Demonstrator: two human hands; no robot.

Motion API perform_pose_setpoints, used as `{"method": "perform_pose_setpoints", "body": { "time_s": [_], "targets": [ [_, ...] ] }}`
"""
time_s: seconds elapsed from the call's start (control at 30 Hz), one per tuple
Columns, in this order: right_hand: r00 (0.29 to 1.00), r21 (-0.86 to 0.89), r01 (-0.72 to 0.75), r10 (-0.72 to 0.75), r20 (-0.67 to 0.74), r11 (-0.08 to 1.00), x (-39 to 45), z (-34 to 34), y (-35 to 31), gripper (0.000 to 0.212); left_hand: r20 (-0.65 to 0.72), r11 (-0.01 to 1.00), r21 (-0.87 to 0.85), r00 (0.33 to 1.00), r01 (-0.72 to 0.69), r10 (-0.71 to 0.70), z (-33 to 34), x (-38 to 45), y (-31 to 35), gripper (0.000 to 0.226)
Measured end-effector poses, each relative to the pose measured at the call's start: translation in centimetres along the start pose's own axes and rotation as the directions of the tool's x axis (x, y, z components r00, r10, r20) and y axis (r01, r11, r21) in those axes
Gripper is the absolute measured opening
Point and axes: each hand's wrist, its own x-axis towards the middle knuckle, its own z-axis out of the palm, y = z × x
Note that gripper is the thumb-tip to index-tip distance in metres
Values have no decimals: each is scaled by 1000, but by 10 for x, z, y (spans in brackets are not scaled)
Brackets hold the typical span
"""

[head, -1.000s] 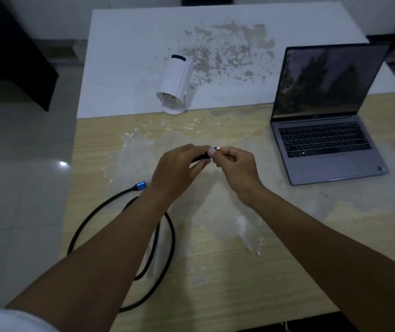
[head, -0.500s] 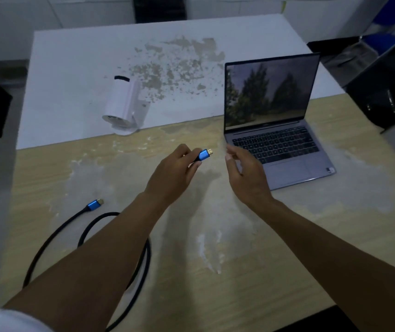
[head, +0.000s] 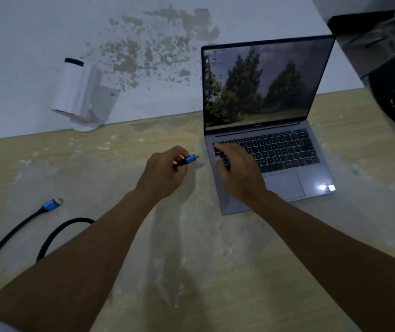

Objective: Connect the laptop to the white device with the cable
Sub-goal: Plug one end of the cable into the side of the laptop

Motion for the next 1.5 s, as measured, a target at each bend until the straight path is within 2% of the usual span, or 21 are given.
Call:
{"method": "perform_pose_setpoints", "body": {
  "time_s": [0.13, 0.23, 0.37, 0.5, 0.57, 0.67, 0.73, 0.97, 1.23, 1.5],
  "targets": [
    [996, -63, 87, -88, -17, 994, 15, 10, 17, 31, 124, 960, -182, 974, 211, -190, 15, 15, -6, 23],
    [994, -86, 105, -106, -7, 991, 26, 16, 27, 34, 226, 836, -369, 912, 406, -343, 21, 26, -6, 16],
    [975, -154, 211, -198, 98, 965, 36, 23, 37, 42, 213, 761, -447, 882, 471, -421, 24, 37, -11, 18],
    [969, -176, 232, -212, 127, 957, 36, 28, 44, 47, 332, 680, -498, 843, 538, -424, 21, 48, -16, 17],
    [968, -191, 235, -213, 129, 953, 35, 31, 46, 48, 327, 751, -442, 868, 490, -373, 20, 54, -19, 19],
    [968, -209, 241, -220, 118, 948, 34, 34, 46, 48, 252, 929, -238, 942, 283, -222, 23, 59, -22, 22],
    [969, -218, 240, -221, 106, 946, 34, 36, 46, 49, 213, 970, -174, 968, 170, -132, 29, 60, -24, 25],
    [969, -244, 241, -219, 112, 939, 32, 40, 47, 57, 124, 989, -112, 986, -99, 113, 34, 57, -31, 30],
    [966, -256, 258, -250, 60, 932, 31, 45, 50, 57, 104, 964, -59, 959, -259, 264, 39, 54, -37, 27],
    [963, -262, 268, -269, 31, 927, 31, 48, 52, 54, 77, 949, -30, 946, -312, 314, 44, 53, -43, 26]
  ]
}}
